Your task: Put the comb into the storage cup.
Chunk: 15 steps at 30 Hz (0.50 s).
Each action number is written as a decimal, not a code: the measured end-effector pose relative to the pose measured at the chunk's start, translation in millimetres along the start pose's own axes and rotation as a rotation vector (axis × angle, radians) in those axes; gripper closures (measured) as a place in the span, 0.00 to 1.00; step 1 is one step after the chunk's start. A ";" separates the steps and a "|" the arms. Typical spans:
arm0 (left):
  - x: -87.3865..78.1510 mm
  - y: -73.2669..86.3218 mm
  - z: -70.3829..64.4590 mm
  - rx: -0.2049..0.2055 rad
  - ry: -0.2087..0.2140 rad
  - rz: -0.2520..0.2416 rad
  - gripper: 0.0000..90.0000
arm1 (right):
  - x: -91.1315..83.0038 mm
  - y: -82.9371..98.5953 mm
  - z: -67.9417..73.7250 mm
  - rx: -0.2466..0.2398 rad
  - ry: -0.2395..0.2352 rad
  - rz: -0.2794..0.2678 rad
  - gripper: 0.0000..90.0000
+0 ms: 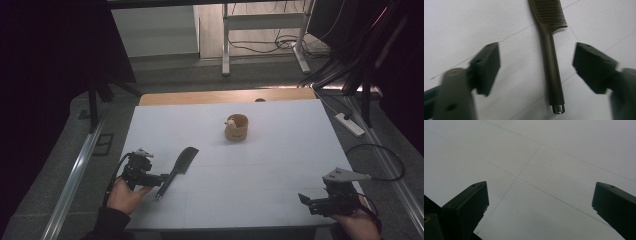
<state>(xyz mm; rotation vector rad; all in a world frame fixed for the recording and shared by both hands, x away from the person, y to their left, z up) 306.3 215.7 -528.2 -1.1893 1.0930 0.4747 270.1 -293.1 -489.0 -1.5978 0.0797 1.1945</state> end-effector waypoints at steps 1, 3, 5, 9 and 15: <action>-0.3 0.0 -0.8 0.004 0.004 0.001 0.15 | 0.0 0.0 0.0 0.000 0.000 0.000 0.01; -1.4 -0.4 -2.9 0.018 0.014 0.002 0.09 | 0.0 0.0 0.0 -0.002 0.001 0.001 0.01; -2.6 -1.3 -4.2 0.029 0.021 0.004 0.04 | 0.1 0.0 0.0 -0.002 0.000 0.002 0.01; -5.2 -4.1 -5.4 0.023 0.013 0.002 0.00 | 0.2 0.0 0.2 -0.002 0.001 0.002 0.01; -7.0 -7.6 -9.4 0.041 -0.021 0.003 0.00 | 0.5 0.0 0.3 -0.002 0.002 0.004 0.01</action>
Point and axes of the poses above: each handheld gripper's, and its own axes: x roughly forward along the jaws, y roughly out of its underside, z roughly to its left, the point moved 5 cm from there along x, roughly forward along the jaws, and after that the axes turned 8 degrees about -y, right-handed, at the moved point
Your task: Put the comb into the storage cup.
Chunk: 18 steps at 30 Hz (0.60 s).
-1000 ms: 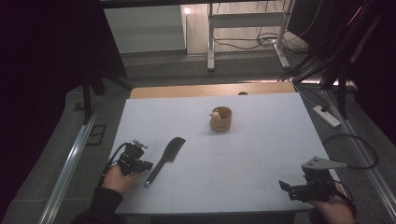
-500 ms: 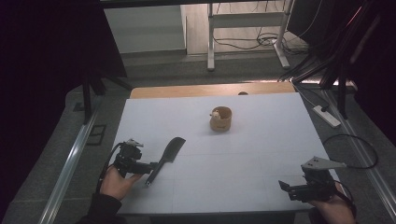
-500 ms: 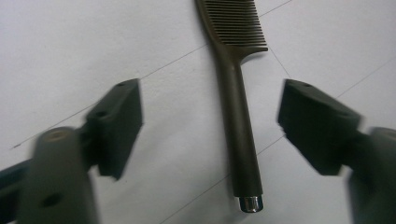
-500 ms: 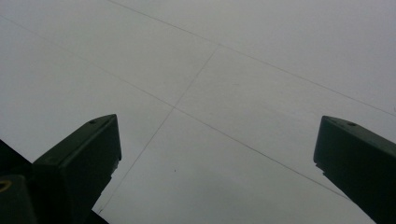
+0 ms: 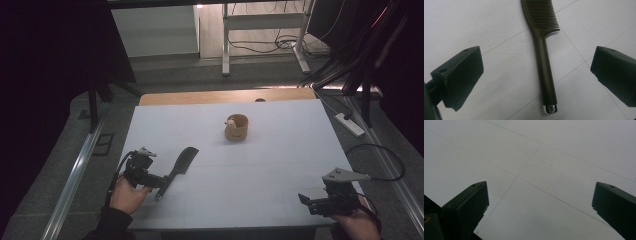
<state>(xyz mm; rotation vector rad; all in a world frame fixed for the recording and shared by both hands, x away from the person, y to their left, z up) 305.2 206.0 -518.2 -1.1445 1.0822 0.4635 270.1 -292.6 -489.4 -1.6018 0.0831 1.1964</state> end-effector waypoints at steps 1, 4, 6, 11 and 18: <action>0.9 -0.2 -0.8 0.005 -0.006 0.003 0.00 | 0.0 0.0 0.0 0.000 0.000 0.000 0.01; 3.1 -0.7 -2.5 0.022 -0.016 0.013 0.00 | 0.1 0.0 0.1 0.000 0.001 0.001 0.01; 4.2 -0.8 -3.1 0.025 -0.016 0.017 0.00 | 0.1 0.1 0.0 -0.002 0.001 0.002 0.01; 7.3 -0.4 -3.9 0.028 -0.010 0.026 0.00 | 0.1 0.1 0.0 -0.003 0.001 0.002 0.01; 15.8 -0.5 -6.4 0.033 -0.006 0.055 0.00 | 0.2 0.2 0.2 -0.004 0.001 0.005 0.01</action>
Point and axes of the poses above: each handheld gripper's, and its own axes: x roughly forward along the jaws, y roughly out of its underside, z roughly to its left, the point moved 5 cm from there along x, roughly forward along the jaws, and after that the axes turned 8 degrees about -y, right-handed, at the moved point
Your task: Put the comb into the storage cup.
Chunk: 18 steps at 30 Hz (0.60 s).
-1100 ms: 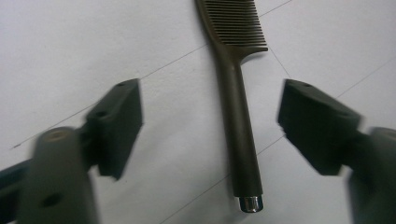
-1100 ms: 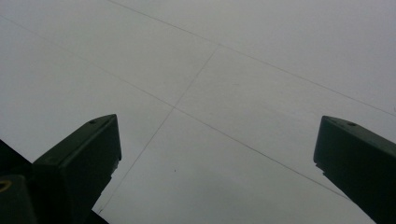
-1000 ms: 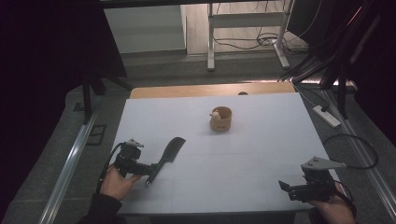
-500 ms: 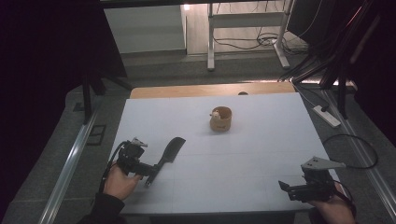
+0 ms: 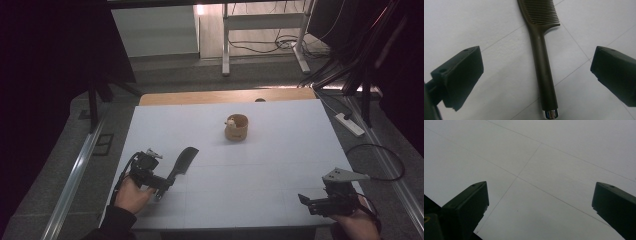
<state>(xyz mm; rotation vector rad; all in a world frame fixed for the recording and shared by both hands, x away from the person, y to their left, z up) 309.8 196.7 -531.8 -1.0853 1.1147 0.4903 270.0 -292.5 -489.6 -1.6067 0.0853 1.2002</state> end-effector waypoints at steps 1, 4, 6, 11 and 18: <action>1.0 0.0 -0.3 -0.001 0.003 0.004 0.00 | 0.1 0.0 0.0 0.000 0.000 0.000 0.01; 5.0 -0.7 -0.8 0.002 0.009 0.012 0.00 | 0.2 0.0 0.0 -0.001 -0.001 0.002 0.01; 7.9 -1.2 -2.0 0.004 0.012 0.017 0.00 | 0.2 0.0 0.1 -0.001 -0.001 0.002 0.01; 15.8 -1.6 -4.3 0.021 0.011 0.031 0.00 | 0.4 0.1 0.1 -0.002 0.000 0.004 0.01; 28.7 -1.3 -7.4 0.040 0.022 0.071 0.00 | 0.6 0.1 0.3 -0.003 0.000 0.007 0.01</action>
Point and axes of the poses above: each handheld gripper's, and its own axes: x roughly forward along the jaws, y roughly out of its underside, z roughly to its left, the point moved 5 cm from there along x, roughly forward along the jaws, and after that the axes turned 8 degrees about -y, right-handed, at the moved point
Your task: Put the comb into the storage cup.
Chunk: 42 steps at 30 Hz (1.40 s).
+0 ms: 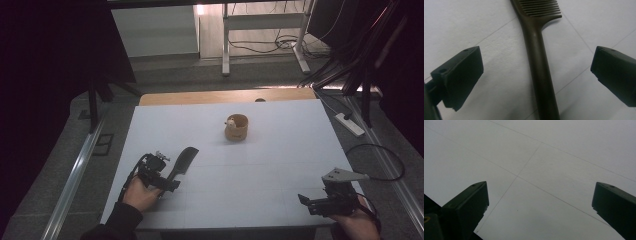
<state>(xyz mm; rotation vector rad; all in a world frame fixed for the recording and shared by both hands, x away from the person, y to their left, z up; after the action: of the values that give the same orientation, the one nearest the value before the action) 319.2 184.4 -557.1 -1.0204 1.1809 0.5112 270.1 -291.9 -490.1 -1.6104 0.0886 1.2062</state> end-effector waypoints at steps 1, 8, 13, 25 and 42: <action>1.6 -0.2 -0.4 0.005 -0.003 0.006 0.00 | 0.0 0.0 0.0 0.000 0.000 0.000 0.01; 12.9 -0.1 -3.6 0.036 -0.034 0.054 0.00 | 0.4 0.0 0.4 -0.002 0.001 0.002 0.01; 17.9 1.0 -5.1 0.033 -0.045 0.086 0.00 | 0.6 0.0 0.6 -0.004 0.002 0.004 0.01; 16.6 0.1 -5.4 0.006 -0.054 0.097 0.02 | 0.9 0.1 0.7 -0.008 0.003 0.008 0.01; 2.9 -0.1 -1.7 -0.061 -0.076 0.075 0.77 | 0.9 0.2 0.9 -0.012 0.002 0.010 0.02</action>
<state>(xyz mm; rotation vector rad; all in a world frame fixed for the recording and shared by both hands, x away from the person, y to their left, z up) 319.4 182.4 -559.8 -1.0036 1.1451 0.6429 269.8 -290.9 -490.8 -1.6230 0.0905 1.2150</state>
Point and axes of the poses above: each handheld gripper's, and its own axes: x roughly forward along the jaws, y roughly out of its underside, z roughly to its left, the point moved 5 cm from there along x, roughly forward along the jaws, and after that the axes turned 8 degrees about -y, right-handed, at the moved point
